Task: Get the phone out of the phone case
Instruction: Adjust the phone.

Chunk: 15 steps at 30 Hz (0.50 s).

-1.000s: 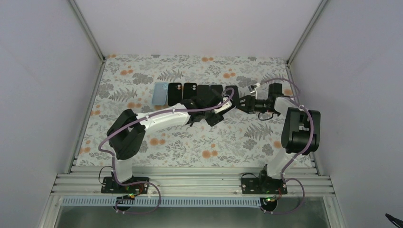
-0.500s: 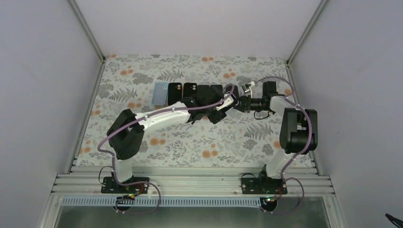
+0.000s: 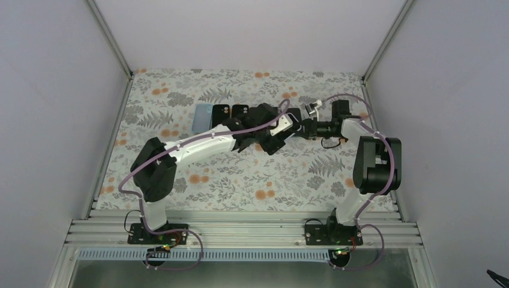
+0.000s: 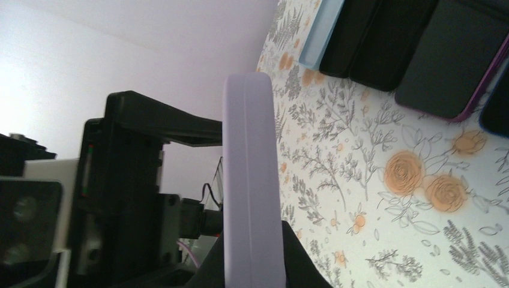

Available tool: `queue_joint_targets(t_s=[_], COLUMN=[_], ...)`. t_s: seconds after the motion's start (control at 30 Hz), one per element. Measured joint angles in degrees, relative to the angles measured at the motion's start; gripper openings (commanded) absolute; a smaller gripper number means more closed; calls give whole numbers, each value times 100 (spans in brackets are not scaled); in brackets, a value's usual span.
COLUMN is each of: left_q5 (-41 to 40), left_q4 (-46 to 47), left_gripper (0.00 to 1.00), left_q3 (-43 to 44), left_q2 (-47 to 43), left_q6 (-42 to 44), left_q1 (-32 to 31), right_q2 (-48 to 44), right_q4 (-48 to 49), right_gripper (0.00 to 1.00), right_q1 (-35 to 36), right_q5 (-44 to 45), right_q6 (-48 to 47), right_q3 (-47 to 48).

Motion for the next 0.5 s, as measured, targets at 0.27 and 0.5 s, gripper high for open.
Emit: queue_joint_targets(t_s=[0.27, 0.5], left_q5=[1475, 3021], left_q4=[-262, -553], left_gripper=[100, 100], left_q3=[-44, -133], left_q2=[-940, -1364], left_q6=[179, 367], left_q1=[522, 1150], right_q2=[0, 0], right_q4=[-313, -1060], right_gripper=[4, 4], right_q1=[-2, 7], right_q5=[127, 127], right_q6=[-638, -1493], right_q3=[284, 562])
